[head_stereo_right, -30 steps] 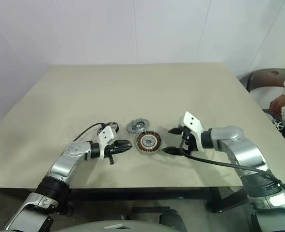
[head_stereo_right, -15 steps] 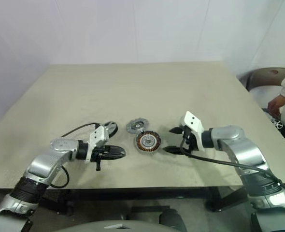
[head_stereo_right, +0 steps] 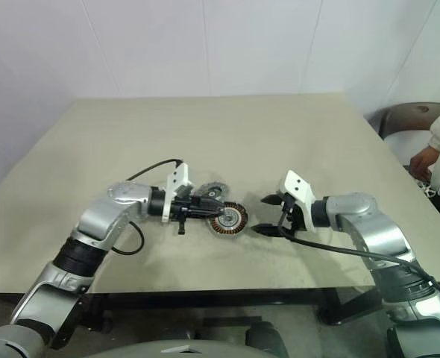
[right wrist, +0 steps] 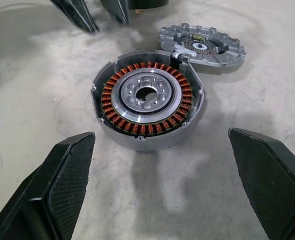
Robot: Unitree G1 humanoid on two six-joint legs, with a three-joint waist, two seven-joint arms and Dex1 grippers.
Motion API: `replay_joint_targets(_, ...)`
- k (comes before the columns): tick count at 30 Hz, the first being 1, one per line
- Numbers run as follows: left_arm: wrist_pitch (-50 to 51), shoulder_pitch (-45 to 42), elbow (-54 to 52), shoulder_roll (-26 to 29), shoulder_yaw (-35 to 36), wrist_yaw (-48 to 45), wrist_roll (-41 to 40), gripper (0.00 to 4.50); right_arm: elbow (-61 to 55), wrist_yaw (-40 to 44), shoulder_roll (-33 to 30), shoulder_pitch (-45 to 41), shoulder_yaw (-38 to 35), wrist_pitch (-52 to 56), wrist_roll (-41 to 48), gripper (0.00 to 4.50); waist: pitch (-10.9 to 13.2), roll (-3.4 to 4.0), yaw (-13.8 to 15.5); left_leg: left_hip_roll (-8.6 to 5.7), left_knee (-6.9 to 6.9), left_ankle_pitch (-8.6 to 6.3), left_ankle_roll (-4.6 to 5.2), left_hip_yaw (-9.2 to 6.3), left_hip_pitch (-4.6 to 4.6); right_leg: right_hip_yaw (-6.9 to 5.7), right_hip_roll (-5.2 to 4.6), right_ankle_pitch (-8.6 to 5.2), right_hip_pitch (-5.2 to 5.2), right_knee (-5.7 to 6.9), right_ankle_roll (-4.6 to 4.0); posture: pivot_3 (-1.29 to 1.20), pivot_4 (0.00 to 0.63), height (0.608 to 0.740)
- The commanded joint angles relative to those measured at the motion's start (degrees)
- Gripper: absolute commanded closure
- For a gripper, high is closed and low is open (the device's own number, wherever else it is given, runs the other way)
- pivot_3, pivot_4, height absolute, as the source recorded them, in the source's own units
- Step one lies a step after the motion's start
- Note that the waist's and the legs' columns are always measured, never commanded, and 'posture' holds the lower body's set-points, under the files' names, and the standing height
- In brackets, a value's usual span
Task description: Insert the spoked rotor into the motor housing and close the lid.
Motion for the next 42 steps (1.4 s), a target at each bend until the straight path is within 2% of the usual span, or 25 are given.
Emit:
replay_joint_targets(1, -2.92, -2.49, 2.96, -1.32, -0.44, 0.21, 1.63, 3.82, -1.72, -0.34, -0.67, 0.03, -2.53, -0.69, 0.71, 0.00, 0.00, 0.00, -0.03, 0.00, 0.00, 0.00, 0.00, 0.00, -0.03, 0.00, 0.00, 0.00, -0.02, 0.00, 0.00, 0.00, 0.000, 0.740)
replay_joint_targets(7, -9.06, -2.03, 6.53, -3.42, -1.37, -0.99, 3.33, 3.82, -2.36, -0.86, -0.48, 0.68, -2.92, -0.36, 0.88, 0.00, 0.01, -0.02, 0.03, 0.00, 0.02, 0.02, -0.04, 0.01, -0.10, 0.01, -0.01, 0.00, -0.08, -0.01, 0.00, 0.00, 0.000, 0.740)
replay_joint_targets(17, -14.56, -2.52, 14.29, -6.53, -1.85, 0.12, 6.66, 3.82, -2.97, -1.48, -0.25, 1.44, -3.32, -0.38, 1.08, 0.00, 0.01, -0.01, 0.02, -0.01, 0.03, 0.01, 0.00, 0.01, -0.10, 0.00, 0.00, 0.00, -0.09, 0.00, 0.01, 0.00, 0.000, 0.740)
replay_joint_targets(27, -18.92, -2.82, 17.62, -7.86, -1.42, 1.06, 8.19, 3.82, -3.27, -1.91, -0.17, 1.64, -3.26, -0.41, 1.34, 0.00, 0.01, -0.01, 0.02, -0.02, 0.04, 0.01, -0.02, 0.01, -0.10, 0.00, -0.01, 0.01, -0.08, 0.01, 0.01, 0.00, 0.000, 0.740)
replay_joint_targets(42, -19.22, -3.86, 19.70, -8.19, -0.89, 1.44, 8.64, 3.82, -3.36, -2.18, 0.17, 0.97, -2.69, -0.24, 1.29, 0.00, 0.00, -0.02, -0.02, -0.03, 0.07, 0.02, -0.02, 0.01, -0.10, 0.00, 0.00, 0.01, -0.08, 0.04, 0.02, 0.00, 0.000, 0.740)
